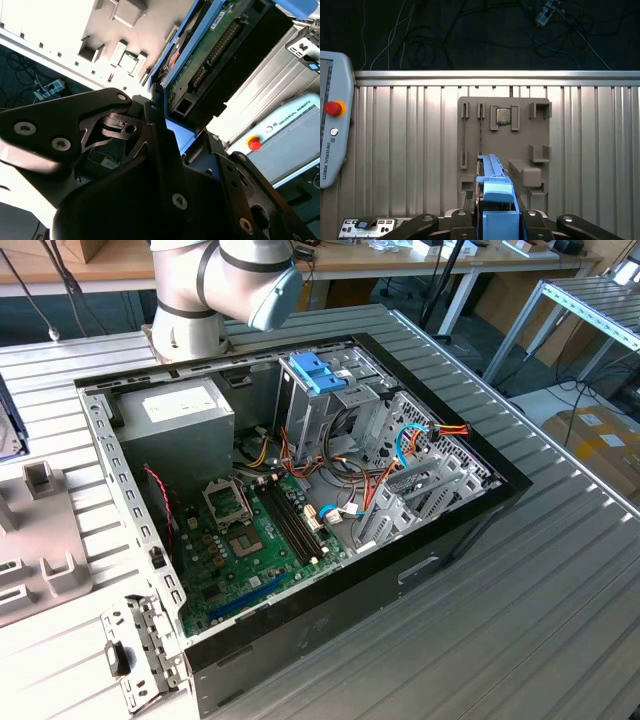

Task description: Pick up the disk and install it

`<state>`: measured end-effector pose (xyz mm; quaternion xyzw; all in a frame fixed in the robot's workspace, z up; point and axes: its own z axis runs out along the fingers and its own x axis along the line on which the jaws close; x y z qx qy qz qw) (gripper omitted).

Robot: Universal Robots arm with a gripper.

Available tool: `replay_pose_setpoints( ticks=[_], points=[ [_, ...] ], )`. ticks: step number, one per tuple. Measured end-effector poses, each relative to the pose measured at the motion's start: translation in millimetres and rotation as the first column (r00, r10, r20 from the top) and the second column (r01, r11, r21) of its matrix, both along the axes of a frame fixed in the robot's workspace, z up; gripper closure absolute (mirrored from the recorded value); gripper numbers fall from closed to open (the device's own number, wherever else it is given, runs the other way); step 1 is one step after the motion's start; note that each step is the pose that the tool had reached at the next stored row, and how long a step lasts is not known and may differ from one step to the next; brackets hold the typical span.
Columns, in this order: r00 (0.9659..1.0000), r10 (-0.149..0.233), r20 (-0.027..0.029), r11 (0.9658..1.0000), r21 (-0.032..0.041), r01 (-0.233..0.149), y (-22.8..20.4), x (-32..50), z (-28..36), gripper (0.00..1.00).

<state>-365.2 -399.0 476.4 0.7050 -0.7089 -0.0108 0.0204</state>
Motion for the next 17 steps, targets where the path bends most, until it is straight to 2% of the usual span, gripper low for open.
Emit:
replay_pose_setpoints(
  ticks=[17],
  points=[
    [1.0000,0.000,0.0000,1.0000,-0.0001,0.000,0.0,9.6,-1.3,0.63]
  ],
)
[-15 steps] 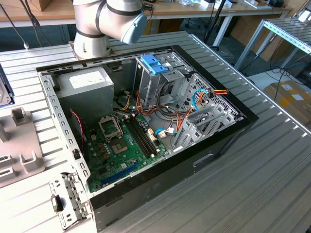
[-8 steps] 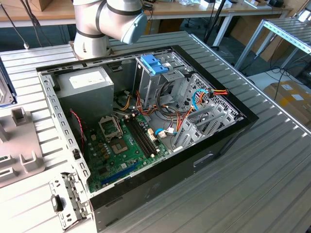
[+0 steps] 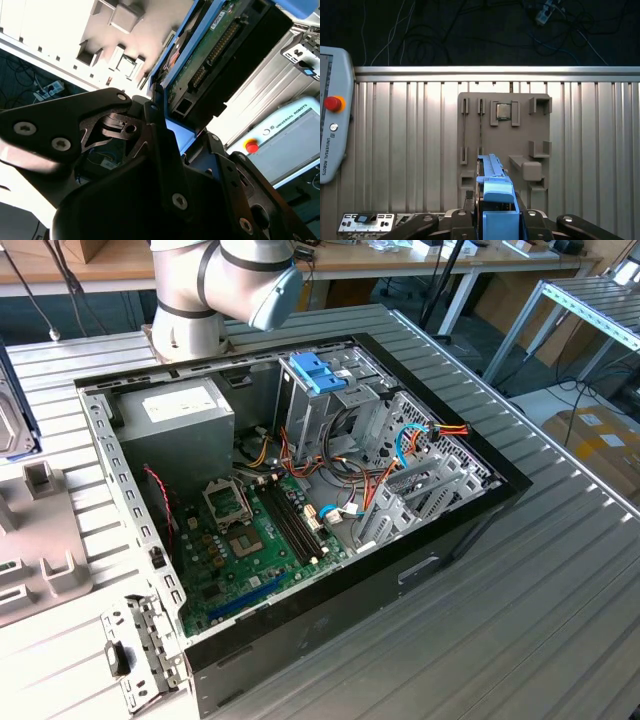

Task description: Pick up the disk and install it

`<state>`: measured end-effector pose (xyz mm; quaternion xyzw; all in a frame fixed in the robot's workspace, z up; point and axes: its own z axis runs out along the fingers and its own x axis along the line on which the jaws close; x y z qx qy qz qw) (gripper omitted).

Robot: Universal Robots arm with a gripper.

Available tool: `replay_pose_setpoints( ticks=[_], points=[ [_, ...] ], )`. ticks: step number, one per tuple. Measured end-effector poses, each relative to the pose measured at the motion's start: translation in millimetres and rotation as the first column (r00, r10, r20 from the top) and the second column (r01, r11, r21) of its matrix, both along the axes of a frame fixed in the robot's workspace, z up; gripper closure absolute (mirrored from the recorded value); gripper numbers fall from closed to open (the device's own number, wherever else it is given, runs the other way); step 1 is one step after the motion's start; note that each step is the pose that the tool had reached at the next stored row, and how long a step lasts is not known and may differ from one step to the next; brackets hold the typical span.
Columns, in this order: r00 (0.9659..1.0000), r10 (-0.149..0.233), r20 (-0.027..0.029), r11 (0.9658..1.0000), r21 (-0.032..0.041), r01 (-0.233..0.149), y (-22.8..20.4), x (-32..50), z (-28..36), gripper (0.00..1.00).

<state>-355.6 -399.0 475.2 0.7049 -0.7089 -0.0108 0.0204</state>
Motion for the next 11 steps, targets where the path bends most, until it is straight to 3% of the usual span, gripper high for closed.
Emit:
replay_pose_setpoints(
  ticks=[11],
  points=[
    [1.0000,0.000,0.0000,1.0000,0.0000,0.000,0.0,5.6,-0.9,0.63]
  ],
)
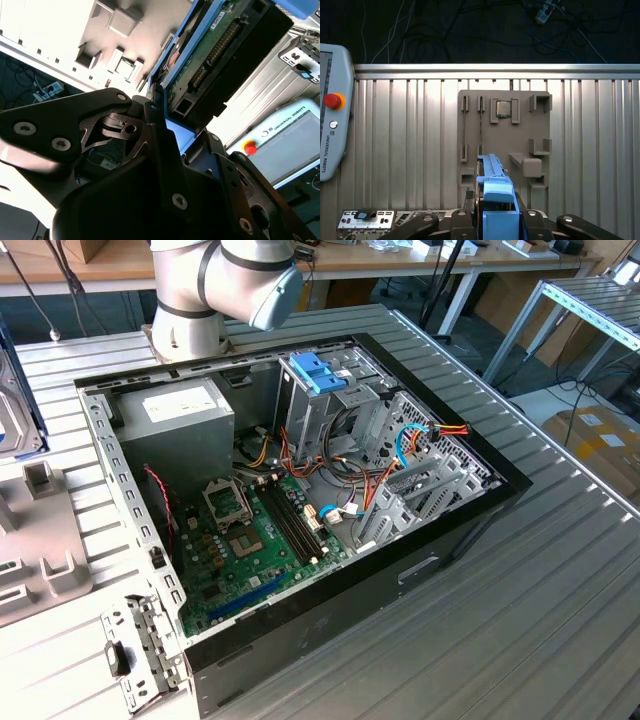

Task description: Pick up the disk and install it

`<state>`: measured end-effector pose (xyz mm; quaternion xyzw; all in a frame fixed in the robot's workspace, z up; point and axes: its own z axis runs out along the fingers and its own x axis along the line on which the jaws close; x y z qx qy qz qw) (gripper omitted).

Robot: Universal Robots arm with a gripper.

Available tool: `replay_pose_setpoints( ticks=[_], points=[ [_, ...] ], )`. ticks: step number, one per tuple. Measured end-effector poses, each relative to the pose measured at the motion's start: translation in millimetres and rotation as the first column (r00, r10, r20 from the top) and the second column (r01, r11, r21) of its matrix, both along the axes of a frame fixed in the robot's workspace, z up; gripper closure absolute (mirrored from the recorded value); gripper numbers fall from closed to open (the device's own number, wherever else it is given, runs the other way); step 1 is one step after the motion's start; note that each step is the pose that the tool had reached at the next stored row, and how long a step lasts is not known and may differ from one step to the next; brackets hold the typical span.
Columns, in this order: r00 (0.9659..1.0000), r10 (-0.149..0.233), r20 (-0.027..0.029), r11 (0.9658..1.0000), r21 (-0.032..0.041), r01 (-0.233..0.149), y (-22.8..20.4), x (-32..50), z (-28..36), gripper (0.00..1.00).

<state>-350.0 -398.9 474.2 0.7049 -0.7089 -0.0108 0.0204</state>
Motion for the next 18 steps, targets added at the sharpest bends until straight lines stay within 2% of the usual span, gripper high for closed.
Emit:
replay_pose_setpoints(
  ticks=[12,15,18],
  points=[
    [1.0000,0.000,0.0001,1.0000,0.0000,0.000,0.0,5.9,-1.1,0.63],
    [1.0000,0.000,0.0000,1.0000,-0.0001,0.000,0.0,12.5,-2.0,0.63],
    [1.0000,0.000,0.0000,1.0000,-0.0001,0.000,0.0,15.0,-2.4,0.63]
  ],
)
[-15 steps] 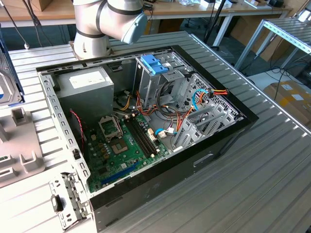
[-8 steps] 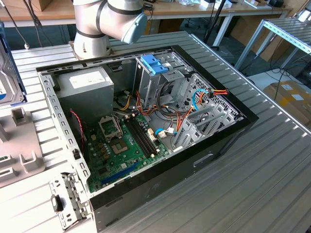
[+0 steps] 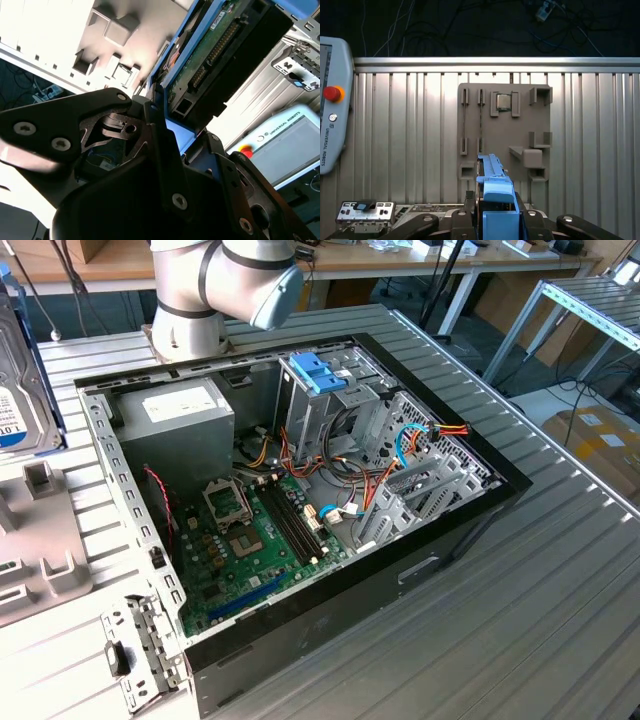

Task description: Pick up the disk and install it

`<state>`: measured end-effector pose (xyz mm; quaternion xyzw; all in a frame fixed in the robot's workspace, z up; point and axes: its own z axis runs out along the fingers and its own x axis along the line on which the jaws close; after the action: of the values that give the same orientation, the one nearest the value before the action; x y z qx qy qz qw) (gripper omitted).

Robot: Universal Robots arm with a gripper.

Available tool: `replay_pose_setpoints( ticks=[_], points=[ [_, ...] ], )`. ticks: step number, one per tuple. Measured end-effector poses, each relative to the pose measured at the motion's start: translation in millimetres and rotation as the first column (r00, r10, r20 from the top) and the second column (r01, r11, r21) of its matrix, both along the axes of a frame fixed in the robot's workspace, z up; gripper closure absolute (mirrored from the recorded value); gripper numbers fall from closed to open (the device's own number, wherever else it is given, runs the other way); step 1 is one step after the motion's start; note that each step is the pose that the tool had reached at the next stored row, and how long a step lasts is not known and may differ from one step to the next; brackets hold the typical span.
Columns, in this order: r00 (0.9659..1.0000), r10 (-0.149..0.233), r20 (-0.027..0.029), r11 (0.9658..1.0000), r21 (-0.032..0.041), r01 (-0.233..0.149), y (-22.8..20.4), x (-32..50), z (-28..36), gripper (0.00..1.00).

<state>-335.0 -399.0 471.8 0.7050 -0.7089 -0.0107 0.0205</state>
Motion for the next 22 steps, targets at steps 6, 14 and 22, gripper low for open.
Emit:
replay_pose_setpoints(
  ticks=[6,14,22],
  points=[
    [1.0000,0.000,0.0000,1.0000,-0.0001,0.000,0.0,3.3,-0.5,0.63],
    [1.0000,0.000,0.0000,1.0000,-0.0001,0.000,0.0,7.2,-1.0,0.63],
    [1.0000,0.000,0.0000,1.0000,-0.0001,0.000,0.0,11.1,-1.6,0.63]
  ],
)
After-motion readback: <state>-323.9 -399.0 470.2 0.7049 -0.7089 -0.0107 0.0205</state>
